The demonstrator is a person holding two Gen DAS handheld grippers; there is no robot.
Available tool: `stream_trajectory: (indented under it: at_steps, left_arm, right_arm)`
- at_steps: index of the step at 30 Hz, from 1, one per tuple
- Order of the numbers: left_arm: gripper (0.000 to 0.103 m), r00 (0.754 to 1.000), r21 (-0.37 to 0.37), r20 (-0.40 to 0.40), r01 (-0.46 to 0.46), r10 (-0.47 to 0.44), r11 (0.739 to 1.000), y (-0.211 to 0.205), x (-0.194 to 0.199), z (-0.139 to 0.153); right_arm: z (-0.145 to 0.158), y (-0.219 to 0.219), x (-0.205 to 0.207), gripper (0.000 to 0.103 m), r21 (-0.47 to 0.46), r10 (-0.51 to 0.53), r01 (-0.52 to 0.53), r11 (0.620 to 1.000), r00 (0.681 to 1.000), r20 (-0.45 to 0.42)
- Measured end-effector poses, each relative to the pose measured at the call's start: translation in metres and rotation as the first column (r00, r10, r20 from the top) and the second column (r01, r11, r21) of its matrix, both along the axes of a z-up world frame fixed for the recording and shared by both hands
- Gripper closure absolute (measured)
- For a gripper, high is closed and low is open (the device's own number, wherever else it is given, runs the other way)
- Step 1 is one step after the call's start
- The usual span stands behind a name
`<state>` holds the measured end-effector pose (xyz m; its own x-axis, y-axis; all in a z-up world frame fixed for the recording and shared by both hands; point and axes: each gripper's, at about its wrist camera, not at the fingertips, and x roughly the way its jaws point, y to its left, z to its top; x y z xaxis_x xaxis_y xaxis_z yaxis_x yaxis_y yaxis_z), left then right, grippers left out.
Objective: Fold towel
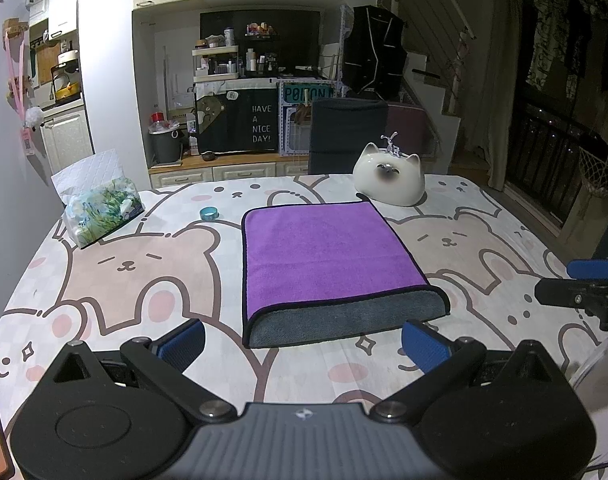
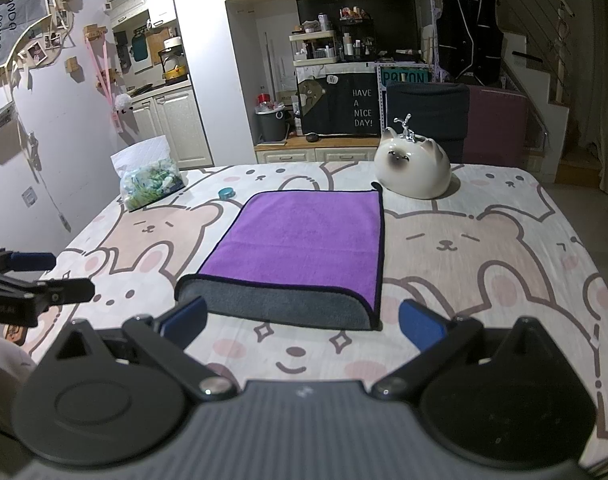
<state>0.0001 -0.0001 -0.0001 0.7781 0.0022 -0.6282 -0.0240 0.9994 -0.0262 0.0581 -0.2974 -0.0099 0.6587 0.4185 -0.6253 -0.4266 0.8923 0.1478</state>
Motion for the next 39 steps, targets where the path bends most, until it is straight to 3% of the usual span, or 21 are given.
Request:
stream_trajectory:
  at_steps: [39]
  left_arm:
    - [0.0, 1.0, 0.0, 0.0, 0.0, 0.0, 1.0, 0.0, 0.0, 0.0]
  right_arm:
    - [0.0011, 0.0018, -0.001, 0.001, 0.002, -0.001, 0.001, 1.0, 1.0, -0.002]
